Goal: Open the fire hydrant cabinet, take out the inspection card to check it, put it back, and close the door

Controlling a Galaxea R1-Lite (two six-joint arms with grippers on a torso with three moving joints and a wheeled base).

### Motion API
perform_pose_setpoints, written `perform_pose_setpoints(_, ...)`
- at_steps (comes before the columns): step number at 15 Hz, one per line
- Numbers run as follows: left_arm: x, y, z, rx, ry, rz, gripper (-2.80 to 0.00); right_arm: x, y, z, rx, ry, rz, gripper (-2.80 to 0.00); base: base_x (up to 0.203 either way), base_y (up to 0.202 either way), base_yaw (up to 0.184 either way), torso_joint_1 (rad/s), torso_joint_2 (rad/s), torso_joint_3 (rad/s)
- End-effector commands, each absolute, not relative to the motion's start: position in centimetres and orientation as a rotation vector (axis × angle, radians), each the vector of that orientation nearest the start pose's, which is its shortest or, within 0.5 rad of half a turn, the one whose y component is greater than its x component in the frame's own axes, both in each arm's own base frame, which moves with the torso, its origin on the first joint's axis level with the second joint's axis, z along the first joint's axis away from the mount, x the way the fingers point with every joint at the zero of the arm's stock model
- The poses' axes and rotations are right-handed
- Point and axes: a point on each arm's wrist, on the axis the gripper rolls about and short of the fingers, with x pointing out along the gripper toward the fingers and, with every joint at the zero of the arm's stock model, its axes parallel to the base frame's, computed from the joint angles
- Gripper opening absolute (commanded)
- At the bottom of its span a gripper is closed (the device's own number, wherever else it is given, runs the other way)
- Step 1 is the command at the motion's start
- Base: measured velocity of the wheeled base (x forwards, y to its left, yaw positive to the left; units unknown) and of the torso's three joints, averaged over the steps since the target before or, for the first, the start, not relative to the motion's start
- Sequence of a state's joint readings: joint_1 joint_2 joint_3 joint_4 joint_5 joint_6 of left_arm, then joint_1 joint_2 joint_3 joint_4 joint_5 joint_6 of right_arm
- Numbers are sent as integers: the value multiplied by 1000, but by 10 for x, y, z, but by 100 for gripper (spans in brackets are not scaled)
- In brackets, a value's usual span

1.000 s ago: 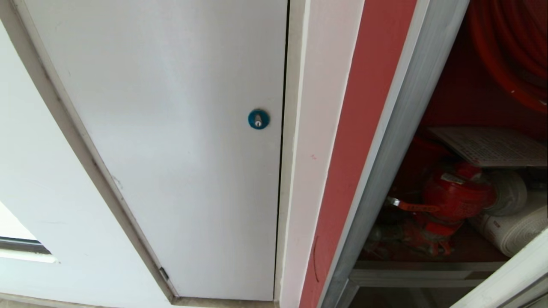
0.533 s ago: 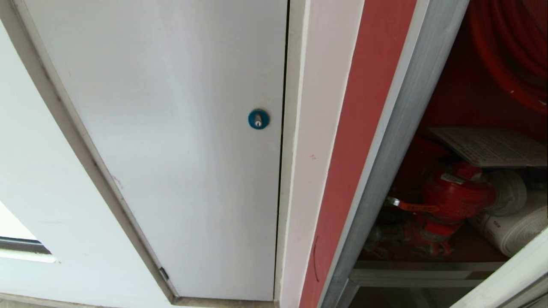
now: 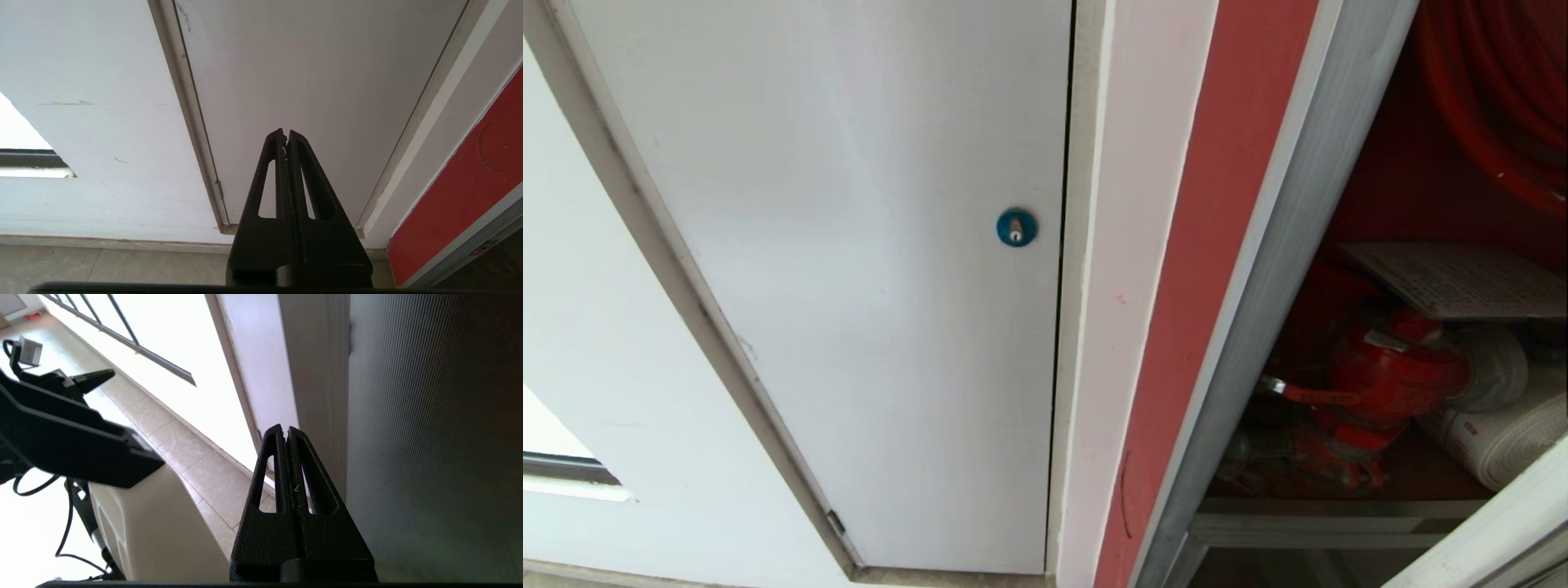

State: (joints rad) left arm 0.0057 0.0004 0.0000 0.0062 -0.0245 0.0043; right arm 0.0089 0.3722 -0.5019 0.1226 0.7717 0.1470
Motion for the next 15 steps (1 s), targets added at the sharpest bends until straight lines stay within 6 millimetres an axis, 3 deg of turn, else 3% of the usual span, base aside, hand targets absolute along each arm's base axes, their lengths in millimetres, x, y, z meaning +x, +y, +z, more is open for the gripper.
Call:
perform_pose_setpoints(1,-23,-1,75,4,8,-18,-280,4,16,214,158,104,786,-280,0,0,0,0,0,0)
perform_pose_setpoints(15,-23,-1,75,4,8,-18,-280,70,16,229,171,139,776,-280,0,0,0,0,0,0)
